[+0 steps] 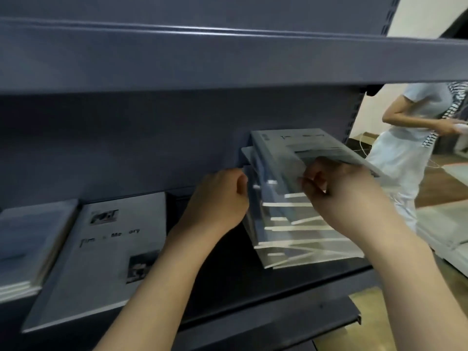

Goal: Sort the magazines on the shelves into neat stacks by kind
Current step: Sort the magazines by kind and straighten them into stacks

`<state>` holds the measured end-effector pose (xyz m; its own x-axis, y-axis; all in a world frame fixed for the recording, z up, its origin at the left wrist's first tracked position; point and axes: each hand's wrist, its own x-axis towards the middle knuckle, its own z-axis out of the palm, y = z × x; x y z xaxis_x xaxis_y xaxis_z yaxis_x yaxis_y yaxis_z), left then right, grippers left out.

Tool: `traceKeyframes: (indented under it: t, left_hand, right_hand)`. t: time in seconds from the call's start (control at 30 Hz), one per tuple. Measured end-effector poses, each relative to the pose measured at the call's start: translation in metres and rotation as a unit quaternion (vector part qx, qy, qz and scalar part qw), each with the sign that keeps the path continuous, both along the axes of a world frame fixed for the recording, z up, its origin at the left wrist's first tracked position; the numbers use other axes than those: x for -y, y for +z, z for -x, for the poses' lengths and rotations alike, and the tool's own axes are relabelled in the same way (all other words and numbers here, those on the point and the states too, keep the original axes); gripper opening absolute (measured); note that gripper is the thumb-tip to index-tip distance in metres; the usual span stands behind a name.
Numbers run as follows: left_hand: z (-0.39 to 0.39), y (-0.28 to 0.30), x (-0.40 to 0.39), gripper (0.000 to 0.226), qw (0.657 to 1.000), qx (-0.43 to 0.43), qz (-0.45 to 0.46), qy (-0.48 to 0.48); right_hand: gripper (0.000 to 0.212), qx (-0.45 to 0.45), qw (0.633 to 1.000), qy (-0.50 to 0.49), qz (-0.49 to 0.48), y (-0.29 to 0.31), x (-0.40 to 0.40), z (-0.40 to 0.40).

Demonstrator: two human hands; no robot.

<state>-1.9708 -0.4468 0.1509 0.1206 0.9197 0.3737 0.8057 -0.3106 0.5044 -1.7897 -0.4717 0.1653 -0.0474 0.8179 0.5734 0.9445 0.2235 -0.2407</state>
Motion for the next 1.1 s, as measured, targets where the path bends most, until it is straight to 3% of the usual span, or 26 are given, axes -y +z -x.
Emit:
traceKeyframes:
  t: [0.1, 0.3, 0.53, 0.67, 0.9, 1.1]
  left_hand:
    - [-0.032, 0.014, -0.012, 0.025, 1.0, 0.009, 0.003, 0.004]
    - [-0.072, 0.032, -0.046, 0.042, 0.992, -0.06, 0.063, 0.087]
    - [-0.095, 0.036, -0.064, 0.076, 0.968, -0.146, 0.155, 0.13]
    - [-0.098, 0.037, -0.069, 0.077, 0.961, -0.164, 0.167, 0.147]
    - [-0.096, 0.046, -0.07, 0.078, 0.964, -0.098, 0.208, 0.133]
    - [-0.06, 0.045, -0.059, 0.049, 0.962, 0.04, 0.246, 0.115]
  right_hand:
    - [0.016, 0.008, 1.0, 0.004, 0.0, 0.0, -0.005, -0.026]
    - [0.019, -0.014, 0.999, 0.042, -0.016, -0.001, -0.021, -0.064]
    - [0.023, -0.027, 0.998, 0.06, 0.02, -0.002, -0.048, -0.085]
    - [0.024, -0.03, 0.997, 0.067, 0.035, -0.002, -0.059, -0.094]
    - [0.025, -0.044, 0.996, 0.068, 0.032, -0.005, -0.07, -0.102]
    - [0.029, -0.052, 0.995, 0.013, 0.087, 0.002, -0.083, -0.11]
